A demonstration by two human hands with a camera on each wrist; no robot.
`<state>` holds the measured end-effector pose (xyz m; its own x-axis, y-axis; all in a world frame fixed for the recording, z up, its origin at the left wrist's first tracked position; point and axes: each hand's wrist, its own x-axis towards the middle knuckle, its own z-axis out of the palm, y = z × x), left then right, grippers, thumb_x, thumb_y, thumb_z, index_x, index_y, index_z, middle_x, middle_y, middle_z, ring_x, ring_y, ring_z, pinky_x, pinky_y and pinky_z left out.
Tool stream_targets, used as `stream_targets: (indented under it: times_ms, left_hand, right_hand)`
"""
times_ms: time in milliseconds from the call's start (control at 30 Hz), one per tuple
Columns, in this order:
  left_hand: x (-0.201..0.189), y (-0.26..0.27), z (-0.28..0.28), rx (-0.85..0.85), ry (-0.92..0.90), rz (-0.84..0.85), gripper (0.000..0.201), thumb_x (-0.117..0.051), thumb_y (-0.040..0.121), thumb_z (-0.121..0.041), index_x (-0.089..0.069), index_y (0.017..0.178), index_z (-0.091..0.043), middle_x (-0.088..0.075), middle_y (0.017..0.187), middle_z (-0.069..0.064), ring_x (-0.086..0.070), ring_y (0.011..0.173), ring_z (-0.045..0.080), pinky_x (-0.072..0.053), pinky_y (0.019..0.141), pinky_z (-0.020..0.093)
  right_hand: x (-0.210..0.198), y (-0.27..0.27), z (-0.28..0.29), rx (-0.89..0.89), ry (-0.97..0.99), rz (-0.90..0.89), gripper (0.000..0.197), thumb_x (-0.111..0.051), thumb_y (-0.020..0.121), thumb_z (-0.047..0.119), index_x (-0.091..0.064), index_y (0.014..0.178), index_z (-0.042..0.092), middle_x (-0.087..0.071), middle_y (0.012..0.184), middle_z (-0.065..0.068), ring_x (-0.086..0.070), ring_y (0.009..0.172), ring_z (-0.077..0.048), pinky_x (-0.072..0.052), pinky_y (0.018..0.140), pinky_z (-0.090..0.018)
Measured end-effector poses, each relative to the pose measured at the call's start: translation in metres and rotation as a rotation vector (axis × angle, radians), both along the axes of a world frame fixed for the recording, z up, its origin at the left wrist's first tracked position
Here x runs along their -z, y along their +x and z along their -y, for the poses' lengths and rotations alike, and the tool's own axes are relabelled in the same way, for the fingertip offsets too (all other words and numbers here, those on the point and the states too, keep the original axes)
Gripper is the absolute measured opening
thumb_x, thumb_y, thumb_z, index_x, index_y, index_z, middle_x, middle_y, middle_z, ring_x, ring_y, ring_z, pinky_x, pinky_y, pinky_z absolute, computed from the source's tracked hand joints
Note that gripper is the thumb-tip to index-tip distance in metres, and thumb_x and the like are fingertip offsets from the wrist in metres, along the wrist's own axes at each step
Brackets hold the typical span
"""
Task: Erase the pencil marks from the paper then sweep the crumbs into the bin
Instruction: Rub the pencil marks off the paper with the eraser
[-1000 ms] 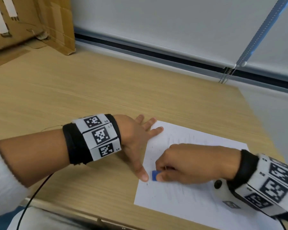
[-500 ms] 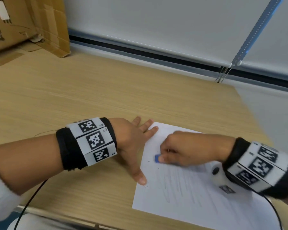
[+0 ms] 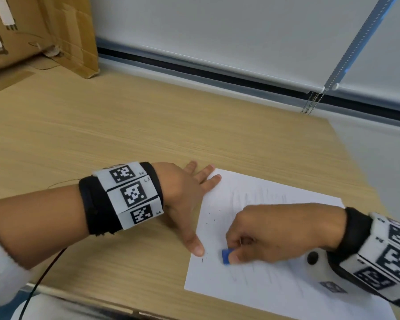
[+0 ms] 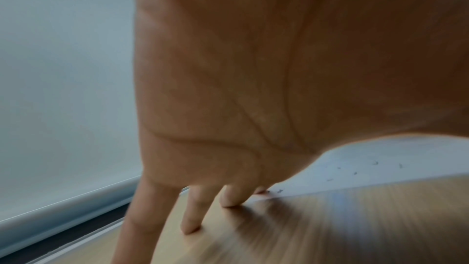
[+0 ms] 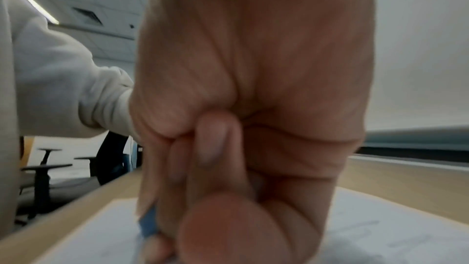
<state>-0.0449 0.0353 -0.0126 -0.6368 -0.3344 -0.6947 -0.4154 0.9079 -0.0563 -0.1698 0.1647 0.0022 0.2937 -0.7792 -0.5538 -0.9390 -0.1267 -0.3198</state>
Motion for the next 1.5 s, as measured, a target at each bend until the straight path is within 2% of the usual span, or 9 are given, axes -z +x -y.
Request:
stream_targets:
  times_ms: [200,433,600,933,1033,1133,1233,1367,1500]
  left_hand:
    - [0.0,0.001,0.0,0.001,-0.003,0.004,0.15,-0.069,0.051,-0.084,0.038,0.142,-0.03,0.049,0.145,-0.011,0.035,0.14,0.023,-0.005,0.118,0.055]
    - [0.002,-0.001,0.001,-0.004,-0.004,0.007,0.151,-0.07,0.05,-0.083,0.039,0.141,-0.03,0.049,0.144,-0.011,0.036,0.14,0.024,-0.003,0.118,0.056]
    - [0.002,-0.001,0.002,-0.015,0.004,0.018,0.153,-0.07,0.048,-0.084,0.04,0.14,-0.031,0.05,0.143,-0.011,0.038,0.139,0.023,-0.003,0.118,0.057]
    - [0.004,0.001,0.004,0.004,0.014,-0.004,0.153,-0.07,0.048,-0.084,0.039,0.141,-0.03,0.05,0.143,-0.011,0.037,0.139,0.024,-0.001,0.118,0.054]
    - [0.004,0.0,0.002,0.029,-0.014,-0.013,0.152,-0.068,0.049,-0.085,0.038,0.142,-0.028,0.049,0.145,-0.009,0.034,0.141,0.024,-0.004,0.118,0.053]
    - [0.003,0.001,0.0,0.033,-0.024,-0.019,0.151,-0.067,0.05,-0.086,0.038,0.142,-0.028,0.047,0.146,-0.01,0.032,0.142,0.024,-0.006,0.118,0.055]
    - [0.003,0.001,0.002,0.037,-0.019,-0.023,0.152,-0.066,0.048,-0.087,0.038,0.142,-0.03,0.047,0.146,-0.009,0.032,0.142,0.024,-0.006,0.118,0.055]
    - [0.004,0.0,0.003,0.033,-0.017,-0.017,0.151,-0.068,0.05,-0.086,0.039,0.141,-0.03,0.048,0.145,-0.009,0.033,0.141,0.023,-0.005,0.119,0.054]
    - [0.005,-0.001,0.0,0.042,-0.037,-0.014,0.151,-0.067,0.05,-0.086,0.039,0.141,-0.029,0.048,0.145,-0.009,0.032,0.142,0.023,-0.008,0.119,0.053]
  right_hand:
    - [0.001,-0.005,0.003,0.041,-0.103,0.005,0.043,-0.048,0.096,0.041,-0.053,0.072,0.005,-0.05,0.06,-0.006,-0.036,0.051,-0.014,-0.033,0.051,-0.022]
    - [-0.001,-0.002,-0.004,-0.004,0.02,0.025,0.03,-0.057,0.092,0.042,-0.062,0.074,0.018,-0.054,0.061,0.004,-0.046,0.054,-0.01,-0.038,0.052,-0.017]
    - [0.003,-0.002,-0.015,-0.012,0.051,0.094,0.032,-0.056,0.093,0.04,-0.063,0.077,0.013,-0.056,0.064,-0.003,-0.043,0.054,-0.01,-0.037,0.053,-0.02]
    - [0.002,-0.008,-0.01,0.005,0.1,0.09,0.035,-0.055,0.094,0.039,-0.057,0.071,0.013,-0.047,0.059,0.005,-0.04,0.052,-0.01,-0.035,0.05,-0.015]
    - [0.007,-0.017,0.01,0.049,-0.036,0.036,0.046,-0.049,0.095,0.044,-0.053,0.071,0.005,-0.047,0.058,-0.002,-0.036,0.051,-0.011,-0.035,0.051,-0.02]
    - [0.012,-0.041,0.041,0.143,-0.228,-0.034,0.046,-0.045,0.096,0.046,-0.052,0.067,0.01,-0.059,0.062,-0.011,-0.048,0.052,-0.019,-0.04,0.053,-0.026]
    - [0.015,-0.061,0.057,0.219,-0.302,-0.054,0.045,-0.044,0.097,0.043,-0.056,0.07,0.009,-0.06,0.061,-0.006,-0.057,0.053,-0.025,-0.042,0.05,-0.024]
    - [0.014,-0.044,0.043,0.105,-0.201,-0.025,0.041,-0.046,0.096,0.041,-0.051,0.065,0.016,-0.051,0.057,0.005,-0.045,0.051,-0.014,-0.04,0.055,-0.029]
    - [0.014,-0.04,0.044,0.08,-0.12,-0.04,0.046,-0.045,0.095,0.046,-0.051,0.067,0.01,-0.053,0.06,-0.004,-0.052,0.058,-0.031,-0.046,0.058,-0.038]
